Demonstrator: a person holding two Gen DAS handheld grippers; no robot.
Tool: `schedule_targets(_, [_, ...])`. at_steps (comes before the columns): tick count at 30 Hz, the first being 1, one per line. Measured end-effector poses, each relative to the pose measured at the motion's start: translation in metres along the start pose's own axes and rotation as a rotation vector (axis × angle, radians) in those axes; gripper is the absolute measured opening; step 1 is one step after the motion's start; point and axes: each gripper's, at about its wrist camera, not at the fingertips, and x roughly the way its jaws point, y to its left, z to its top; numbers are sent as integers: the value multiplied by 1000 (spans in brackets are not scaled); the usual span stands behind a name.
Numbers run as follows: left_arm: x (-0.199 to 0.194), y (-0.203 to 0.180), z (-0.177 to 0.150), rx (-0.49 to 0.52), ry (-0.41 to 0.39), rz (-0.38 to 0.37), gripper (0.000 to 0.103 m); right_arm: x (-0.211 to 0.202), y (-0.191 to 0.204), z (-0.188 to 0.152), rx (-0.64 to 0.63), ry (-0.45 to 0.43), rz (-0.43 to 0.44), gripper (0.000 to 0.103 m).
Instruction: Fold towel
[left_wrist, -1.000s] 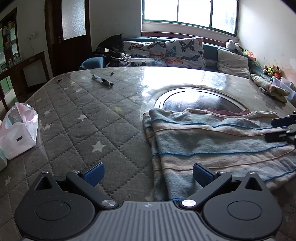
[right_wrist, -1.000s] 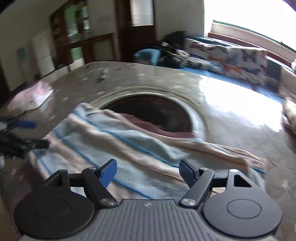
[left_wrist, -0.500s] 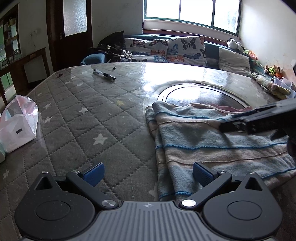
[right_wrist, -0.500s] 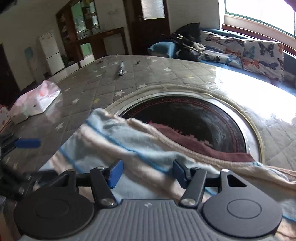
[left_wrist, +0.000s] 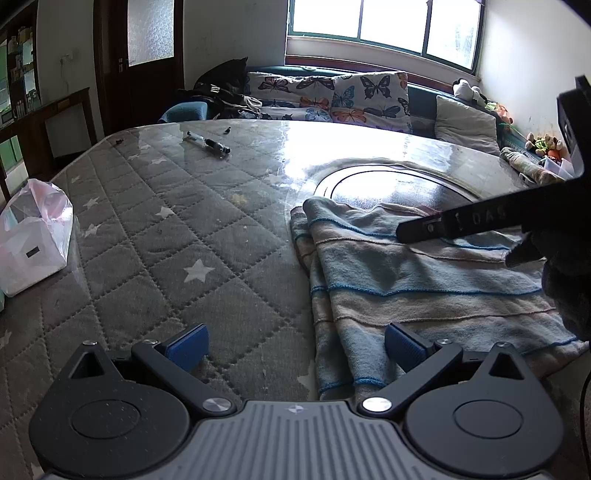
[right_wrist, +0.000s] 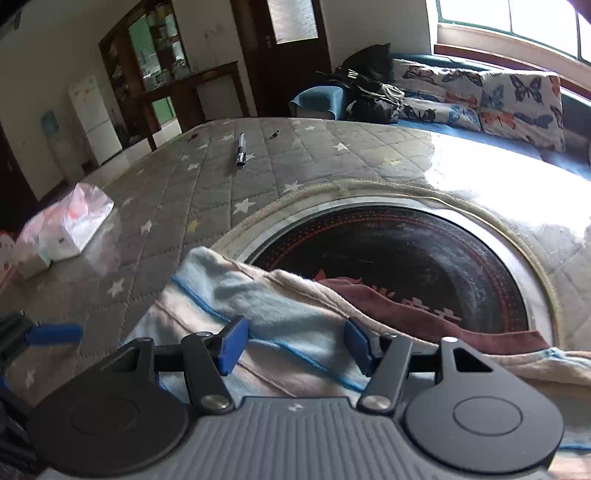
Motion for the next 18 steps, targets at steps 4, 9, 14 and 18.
schedule_targets(4, [0,0,-1,0,0,-2,103,-3,8,3,-17,0,39,60])
schedule_targets(9, [0,-2,-2,-1,-3,-1,103,23,21,12,-46,17,-15,61])
schedule_targets(14, [-1,-2,-3,-1,-1,-1,103,25,29,19,-60,5,-11,58])
schedule_targets(18, [-2,-2,-4,-3,-1,-1,103,21,39,20,-104,1,2,57])
